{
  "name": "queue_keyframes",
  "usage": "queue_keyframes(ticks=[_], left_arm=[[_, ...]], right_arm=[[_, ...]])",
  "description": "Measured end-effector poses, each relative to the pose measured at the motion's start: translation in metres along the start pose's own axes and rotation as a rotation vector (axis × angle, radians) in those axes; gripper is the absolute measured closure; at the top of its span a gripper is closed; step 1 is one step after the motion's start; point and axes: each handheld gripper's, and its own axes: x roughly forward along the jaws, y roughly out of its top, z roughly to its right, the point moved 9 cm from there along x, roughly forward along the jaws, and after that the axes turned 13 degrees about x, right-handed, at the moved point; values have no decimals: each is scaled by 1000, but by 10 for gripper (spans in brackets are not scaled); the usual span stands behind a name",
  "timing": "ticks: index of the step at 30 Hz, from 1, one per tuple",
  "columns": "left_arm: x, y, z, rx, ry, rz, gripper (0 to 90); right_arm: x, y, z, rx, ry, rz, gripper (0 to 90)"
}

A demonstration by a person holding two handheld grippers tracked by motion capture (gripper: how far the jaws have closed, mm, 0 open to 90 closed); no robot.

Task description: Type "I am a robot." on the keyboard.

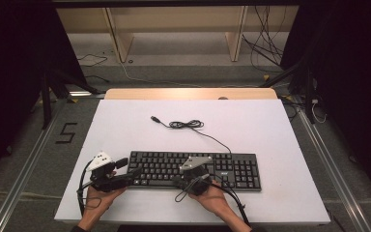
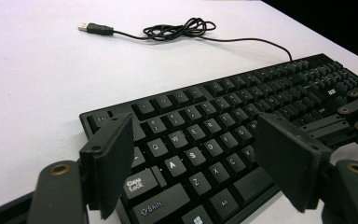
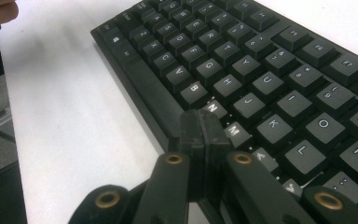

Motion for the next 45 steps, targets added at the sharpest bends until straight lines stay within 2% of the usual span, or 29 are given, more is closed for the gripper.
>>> queue_keyframes(ticks=[2,9,15,16,20,22,24,26,28,32,34,35,45], left_arm=[[0,0,0,0,0,0,282],[0,0,0,-2,0,0,281],[1,0,0,-6,-3,3,281],[1,1,0,-10,-4,5,282],[2,1,0,-15,-10,4,286],[3,1,1,-13,-12,2,295],[3,1,1,-14,-14,3,300],[4,1,1,-15,-18,1,316],[5,1,1,-16,-15,-3,335],[8,-1,-2,-17,-9,-20,396],[10,-2,-3,-20,-4,-33,463],[11,-3,-4,-23,-6,-36,463],[19,-10,-6,-24,-2,-106,705]], right_arm=[[2,-3,1,-21,-16,-11,900],[3,-3,1,-34,-27,0,900],[-1,0,1,-1,-12,15,900],[-5,4,0,14,9,38,867],[-11,8,0,31,24,63,837],[-14,10,1,42,32,70,756],[-15,10,1,44,37,72,732],[-16,11,2,51,34,78,641],[-18,11,2,53,38,82,603],[-22,13,2,63,40,95,485],[-24,13,2,74,44,100,438],[-24,13,2,74,44,100,438],[-32,13,-1,75,56,122,375]])
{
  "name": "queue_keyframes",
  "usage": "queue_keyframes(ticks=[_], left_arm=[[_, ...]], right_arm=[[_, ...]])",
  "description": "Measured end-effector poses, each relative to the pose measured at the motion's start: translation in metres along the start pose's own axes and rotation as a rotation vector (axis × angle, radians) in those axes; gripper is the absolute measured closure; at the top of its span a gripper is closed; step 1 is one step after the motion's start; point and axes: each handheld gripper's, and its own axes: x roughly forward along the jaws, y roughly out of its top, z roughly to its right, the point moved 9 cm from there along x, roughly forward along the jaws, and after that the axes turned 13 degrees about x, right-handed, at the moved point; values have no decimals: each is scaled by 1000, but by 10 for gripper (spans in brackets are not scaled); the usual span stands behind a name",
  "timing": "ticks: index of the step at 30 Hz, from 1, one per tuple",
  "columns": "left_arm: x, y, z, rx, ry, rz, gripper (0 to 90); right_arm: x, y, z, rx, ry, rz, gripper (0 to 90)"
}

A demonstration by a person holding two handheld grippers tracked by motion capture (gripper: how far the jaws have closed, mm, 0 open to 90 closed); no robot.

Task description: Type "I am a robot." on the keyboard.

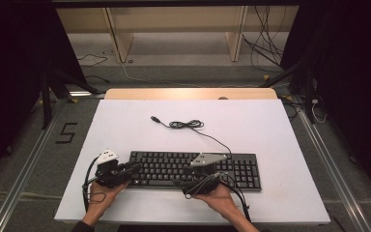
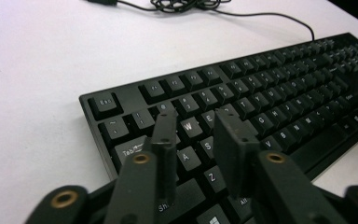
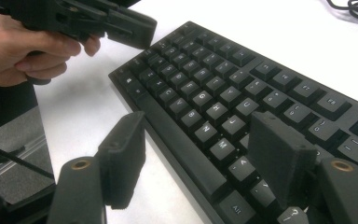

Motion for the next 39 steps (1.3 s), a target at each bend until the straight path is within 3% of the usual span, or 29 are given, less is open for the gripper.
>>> queue_keyframes(ticks=[10,31,39], left_arm=[[8,-5,4,32,-6,-64,887],[18,-12,1,37,-3,-138,890],[18,-11,3,33,1,-139,890]], right_arm=[[-2,-2,1,3,-3,0,355],[-6,-3,-3,-4,6,10,330],[-7,-3,-2,0,2,15,329]])
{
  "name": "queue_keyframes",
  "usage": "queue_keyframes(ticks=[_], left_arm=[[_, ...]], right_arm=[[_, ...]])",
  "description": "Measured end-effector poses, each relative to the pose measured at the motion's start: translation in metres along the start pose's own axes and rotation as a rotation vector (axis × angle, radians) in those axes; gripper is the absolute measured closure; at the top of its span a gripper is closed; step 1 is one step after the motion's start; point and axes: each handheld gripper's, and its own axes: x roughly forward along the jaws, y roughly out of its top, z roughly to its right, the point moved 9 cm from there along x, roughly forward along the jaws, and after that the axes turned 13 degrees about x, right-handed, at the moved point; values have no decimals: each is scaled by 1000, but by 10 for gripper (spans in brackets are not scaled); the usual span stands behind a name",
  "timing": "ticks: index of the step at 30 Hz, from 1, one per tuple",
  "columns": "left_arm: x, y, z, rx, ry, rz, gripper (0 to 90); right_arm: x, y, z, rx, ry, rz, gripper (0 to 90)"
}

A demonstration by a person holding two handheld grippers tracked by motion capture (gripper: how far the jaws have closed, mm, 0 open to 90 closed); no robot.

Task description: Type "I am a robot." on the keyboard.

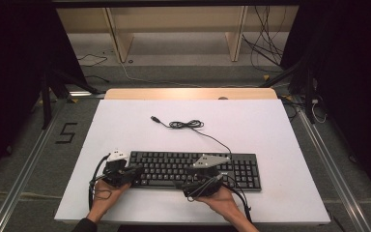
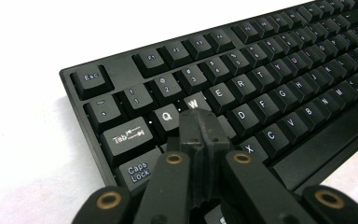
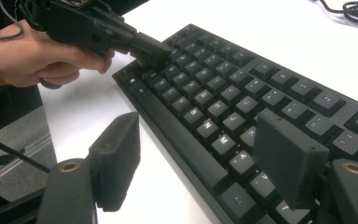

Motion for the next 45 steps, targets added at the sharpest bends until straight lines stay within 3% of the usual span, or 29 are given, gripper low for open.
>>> queue_keyframes(ticks=[4,11,20,30,36,45], left_arm=[[-1,1,0,0,-2,1,886],[-7,7,2,-16,-13,48,829],[-15,11,10,-17,-54,84,704],[-19,11,13,-31,-64,95,512],[-22,12,17,-34,-75,111,411],[-26,15,23,-19,-83,140,323]], right_arm=[[-1,1,1,-1,-3,7,329],[-1,3,3,5,-7,15,326],[0,4,5,5,-12,19,328],[0,6,8,8,-22,24,343],[2,8,11,7,-28,22,436],[7,9,13,-1,-50,0,691]])
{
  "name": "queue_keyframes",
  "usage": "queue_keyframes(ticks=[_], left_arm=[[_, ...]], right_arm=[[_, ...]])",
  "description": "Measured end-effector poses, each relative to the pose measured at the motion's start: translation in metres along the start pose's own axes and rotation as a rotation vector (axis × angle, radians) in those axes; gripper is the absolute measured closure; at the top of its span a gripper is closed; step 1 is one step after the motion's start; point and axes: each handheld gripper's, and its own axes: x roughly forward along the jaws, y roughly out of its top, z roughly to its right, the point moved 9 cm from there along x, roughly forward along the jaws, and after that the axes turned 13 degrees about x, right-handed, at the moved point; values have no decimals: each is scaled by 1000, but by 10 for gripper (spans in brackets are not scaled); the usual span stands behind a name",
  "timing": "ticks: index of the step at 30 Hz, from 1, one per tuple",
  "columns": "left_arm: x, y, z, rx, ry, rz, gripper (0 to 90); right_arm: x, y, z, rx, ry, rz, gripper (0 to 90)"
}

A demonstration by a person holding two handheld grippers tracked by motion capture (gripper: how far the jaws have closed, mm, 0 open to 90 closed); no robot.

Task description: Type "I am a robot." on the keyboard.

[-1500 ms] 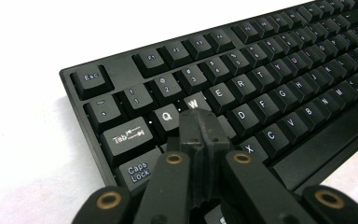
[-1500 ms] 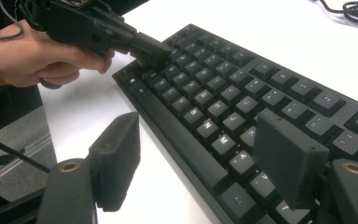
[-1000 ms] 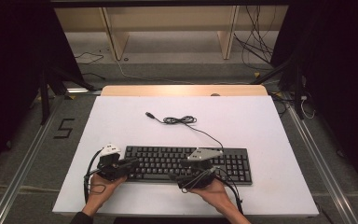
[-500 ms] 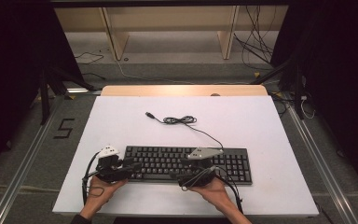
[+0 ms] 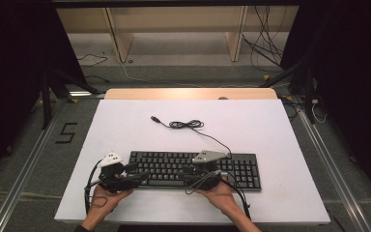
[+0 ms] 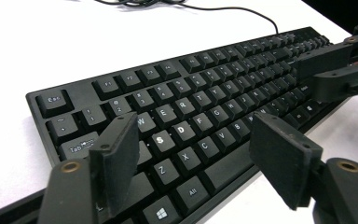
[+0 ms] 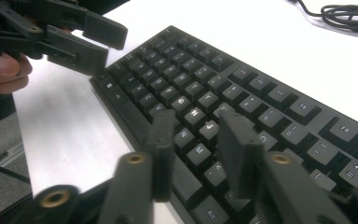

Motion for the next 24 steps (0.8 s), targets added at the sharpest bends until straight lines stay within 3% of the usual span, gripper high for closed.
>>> queue_keyframes(ticks=[3,11,24], left_arm=[[-1,1,1,0,1,11,306],[-2,3,5,12,-10,34,293],[-5,5,12,31,-19,56,281]], right_arm=[[3,0,1,-9,-10,-6,771],[12,-2,2,-17,-27,-31,876],[24,-9,4,-25,-41,-75,900]])
